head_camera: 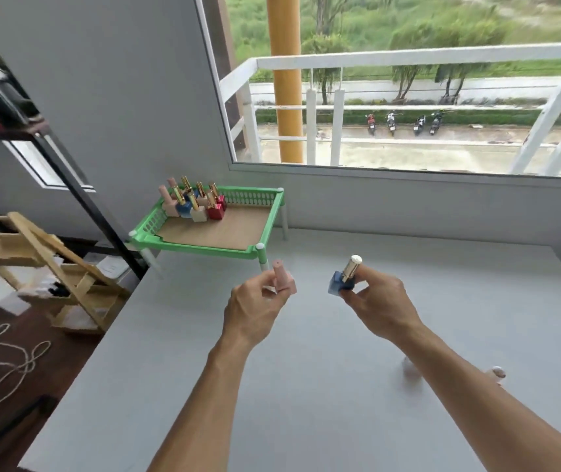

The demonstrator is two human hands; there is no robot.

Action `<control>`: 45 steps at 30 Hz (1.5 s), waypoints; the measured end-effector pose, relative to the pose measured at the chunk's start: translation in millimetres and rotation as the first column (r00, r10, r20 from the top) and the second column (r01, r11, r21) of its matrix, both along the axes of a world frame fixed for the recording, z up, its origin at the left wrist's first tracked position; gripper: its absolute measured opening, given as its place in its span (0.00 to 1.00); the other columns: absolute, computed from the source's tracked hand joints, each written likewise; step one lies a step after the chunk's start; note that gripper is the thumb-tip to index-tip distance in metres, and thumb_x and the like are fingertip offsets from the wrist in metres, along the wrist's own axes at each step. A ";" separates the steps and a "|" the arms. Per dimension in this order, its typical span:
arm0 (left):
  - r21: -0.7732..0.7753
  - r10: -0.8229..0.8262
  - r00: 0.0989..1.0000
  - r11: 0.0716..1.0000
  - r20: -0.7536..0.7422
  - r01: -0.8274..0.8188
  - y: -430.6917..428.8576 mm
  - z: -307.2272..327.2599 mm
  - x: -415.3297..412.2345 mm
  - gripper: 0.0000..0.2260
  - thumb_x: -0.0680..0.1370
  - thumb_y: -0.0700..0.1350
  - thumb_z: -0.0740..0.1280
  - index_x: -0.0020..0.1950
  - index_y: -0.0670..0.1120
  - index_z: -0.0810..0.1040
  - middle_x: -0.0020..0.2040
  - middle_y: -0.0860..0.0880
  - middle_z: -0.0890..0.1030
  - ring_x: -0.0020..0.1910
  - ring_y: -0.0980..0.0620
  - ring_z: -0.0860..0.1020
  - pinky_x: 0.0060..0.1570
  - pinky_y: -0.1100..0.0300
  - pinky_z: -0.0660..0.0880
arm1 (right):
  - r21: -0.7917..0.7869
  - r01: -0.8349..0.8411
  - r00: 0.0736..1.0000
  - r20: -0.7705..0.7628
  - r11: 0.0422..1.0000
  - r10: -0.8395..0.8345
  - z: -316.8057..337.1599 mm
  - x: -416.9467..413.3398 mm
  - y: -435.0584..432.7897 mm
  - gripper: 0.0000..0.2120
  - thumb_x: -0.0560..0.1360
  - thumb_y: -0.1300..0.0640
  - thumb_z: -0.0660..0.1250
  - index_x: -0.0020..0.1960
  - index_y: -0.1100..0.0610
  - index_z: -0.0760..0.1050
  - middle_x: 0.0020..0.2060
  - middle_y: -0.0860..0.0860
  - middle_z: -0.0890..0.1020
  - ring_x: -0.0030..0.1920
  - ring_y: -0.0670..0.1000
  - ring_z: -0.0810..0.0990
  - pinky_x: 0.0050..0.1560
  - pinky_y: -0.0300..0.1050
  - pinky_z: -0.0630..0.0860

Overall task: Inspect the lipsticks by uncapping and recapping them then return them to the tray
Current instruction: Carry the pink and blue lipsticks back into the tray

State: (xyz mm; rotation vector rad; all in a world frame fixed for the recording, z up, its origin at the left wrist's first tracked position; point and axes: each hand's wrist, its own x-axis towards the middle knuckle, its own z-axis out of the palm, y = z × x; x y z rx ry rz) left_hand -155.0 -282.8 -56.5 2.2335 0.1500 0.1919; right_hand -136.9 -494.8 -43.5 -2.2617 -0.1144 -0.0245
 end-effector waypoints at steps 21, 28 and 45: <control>0.092 0.065 0.994 0.993 0.090 -0.074 202.1 72.8 73.6 0.11 0.68 0.46 0.77 0.45 0.49 0.78 0.39 0.57 0.82 0.38 0.64 0.80 0.34 0.77 0.70 | 0.065 -0.161 0.983 0.101 0.985 0.154 58.4 95.8 193.8 0.09 0.67 0.57 0.75 0.44 0.50 0.77 0.41 0.45 0.81 0.39 0.46 0.81 0.41 0.40 0.76; 0.187 0.035 0.999 0.982 0.010 -0.036 263.4 62.6 119.1 0.11 0.64 0.49 0.79 0.41 0.50 0.79 0.39 0.54 0.84 0.42 0.55 0.82 0.45 0.58 0.77 | 0.008 -0.115 0.993 0.008 0.993 0.115 42.9 129.5 258.4 0.13 0.67 0.54 0.75 0.50 0.48 0.78 0.34 0.41 0.76 0.38 0.46 0.75 0.33 0.35 0.66; 0.482 -0.098 0.993 0.868 -0.070 0.120 305.4 28.9 197.7 0.13 0.67 0.54 0.76 0.49 0.56 0.80 0.47 0.54 0.83 0.47 0.51 0.78 0.37 0.60 0.68 | -0.091 -0.063 0.994 -0.096 0.994 0.054 -11.9 175.7 342.4 0.11 0.69 0.57 0.72 0.50 0.47 0.77 0.47 0.51 0.83 0.44 0.52 0.80 0.44 0.44 0.79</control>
